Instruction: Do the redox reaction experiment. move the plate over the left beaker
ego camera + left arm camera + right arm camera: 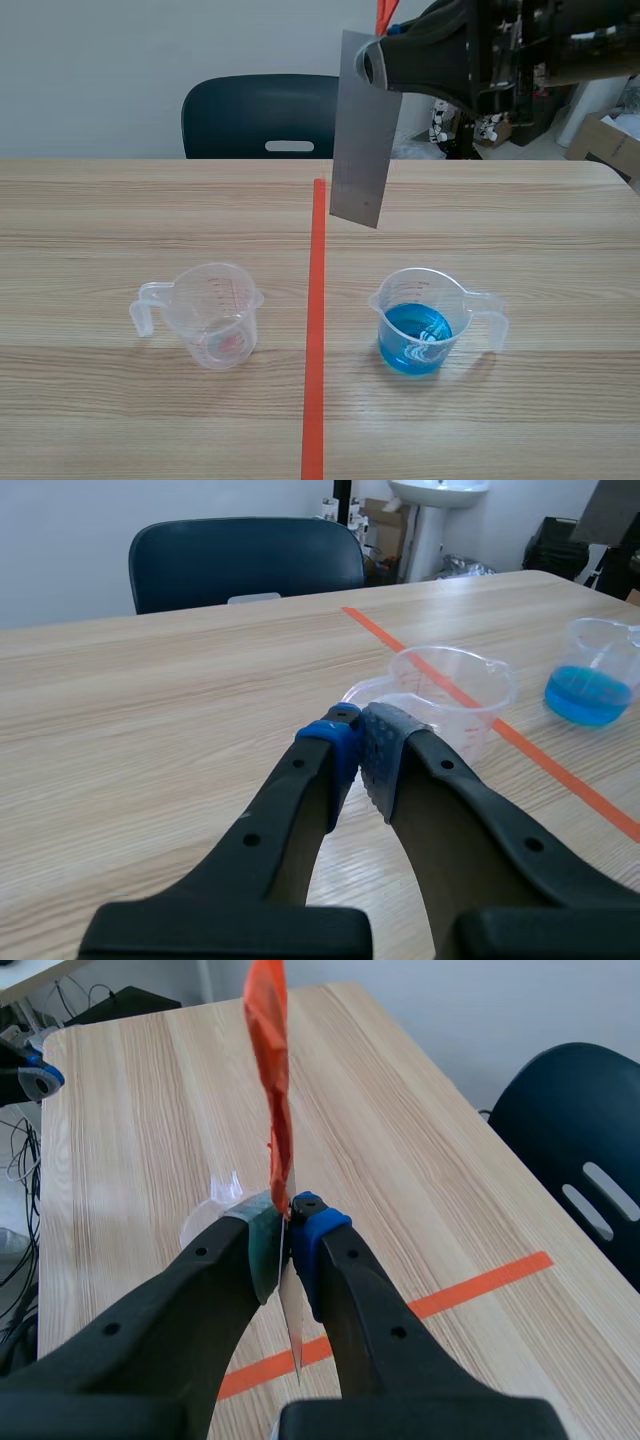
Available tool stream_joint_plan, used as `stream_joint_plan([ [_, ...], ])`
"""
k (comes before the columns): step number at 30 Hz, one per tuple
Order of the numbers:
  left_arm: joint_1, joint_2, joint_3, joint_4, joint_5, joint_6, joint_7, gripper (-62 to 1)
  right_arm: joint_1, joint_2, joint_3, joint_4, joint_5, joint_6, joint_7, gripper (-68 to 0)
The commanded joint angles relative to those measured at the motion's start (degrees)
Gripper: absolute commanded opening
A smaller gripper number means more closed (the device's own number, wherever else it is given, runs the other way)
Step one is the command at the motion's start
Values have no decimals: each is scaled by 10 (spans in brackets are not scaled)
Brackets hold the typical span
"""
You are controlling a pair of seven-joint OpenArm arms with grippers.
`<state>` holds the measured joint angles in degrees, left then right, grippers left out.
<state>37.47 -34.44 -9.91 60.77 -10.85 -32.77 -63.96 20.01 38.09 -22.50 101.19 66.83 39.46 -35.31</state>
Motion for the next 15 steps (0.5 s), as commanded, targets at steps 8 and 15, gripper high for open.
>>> stream_joint_plan([
  [8, -4, 113, -17, 11, 73, 47, -12, -582, 11, -103, 8, 0, -38, -12, -82, -669],
  [15, -5, 192, -17, 11, 136, 96, -12, -582, 12, -138, 7, 0, -54, -52, -80, -669],
])
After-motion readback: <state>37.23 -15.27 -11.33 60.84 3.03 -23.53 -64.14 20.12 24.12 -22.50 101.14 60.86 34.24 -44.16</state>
